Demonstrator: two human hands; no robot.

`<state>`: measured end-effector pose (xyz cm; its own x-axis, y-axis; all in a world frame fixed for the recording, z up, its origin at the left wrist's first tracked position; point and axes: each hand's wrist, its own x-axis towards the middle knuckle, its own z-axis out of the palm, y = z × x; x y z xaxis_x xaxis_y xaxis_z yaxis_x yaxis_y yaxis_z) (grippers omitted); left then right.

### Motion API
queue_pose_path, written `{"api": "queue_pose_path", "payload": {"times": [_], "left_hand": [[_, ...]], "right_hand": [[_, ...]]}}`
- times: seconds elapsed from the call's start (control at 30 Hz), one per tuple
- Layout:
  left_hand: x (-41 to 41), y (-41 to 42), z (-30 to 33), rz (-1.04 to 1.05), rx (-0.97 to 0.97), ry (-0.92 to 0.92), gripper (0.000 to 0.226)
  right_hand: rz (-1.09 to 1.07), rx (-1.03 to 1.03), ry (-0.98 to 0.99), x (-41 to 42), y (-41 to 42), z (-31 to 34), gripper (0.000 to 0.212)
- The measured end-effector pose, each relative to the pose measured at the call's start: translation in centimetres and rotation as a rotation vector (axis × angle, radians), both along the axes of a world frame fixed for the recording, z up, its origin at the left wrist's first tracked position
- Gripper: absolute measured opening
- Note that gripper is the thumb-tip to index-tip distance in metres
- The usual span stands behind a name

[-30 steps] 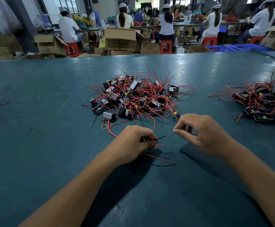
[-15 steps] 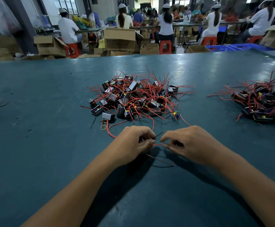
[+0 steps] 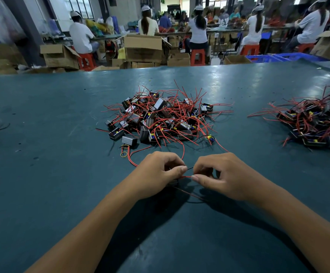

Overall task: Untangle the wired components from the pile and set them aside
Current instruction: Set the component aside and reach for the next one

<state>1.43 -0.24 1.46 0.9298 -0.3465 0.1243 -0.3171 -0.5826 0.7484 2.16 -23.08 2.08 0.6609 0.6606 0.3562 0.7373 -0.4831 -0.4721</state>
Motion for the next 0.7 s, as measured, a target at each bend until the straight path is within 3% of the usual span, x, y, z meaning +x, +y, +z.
{"api": "queue_pose_path", "payload": {"times": [0.17,0.7], "left_hand": [[-0.2,0.27,0.49,-0.082,-0.041,0.098,0.019],[-0.45,0.12,0.83,-0.11,0.013,0.063,0.008]], "right_hand": [[-0.038,0.047,0.024,0.29,0.03,-0.25,0.01],[0.001,0.063,-0.019,0.49,-0.21,-0.21,0.008]]}}
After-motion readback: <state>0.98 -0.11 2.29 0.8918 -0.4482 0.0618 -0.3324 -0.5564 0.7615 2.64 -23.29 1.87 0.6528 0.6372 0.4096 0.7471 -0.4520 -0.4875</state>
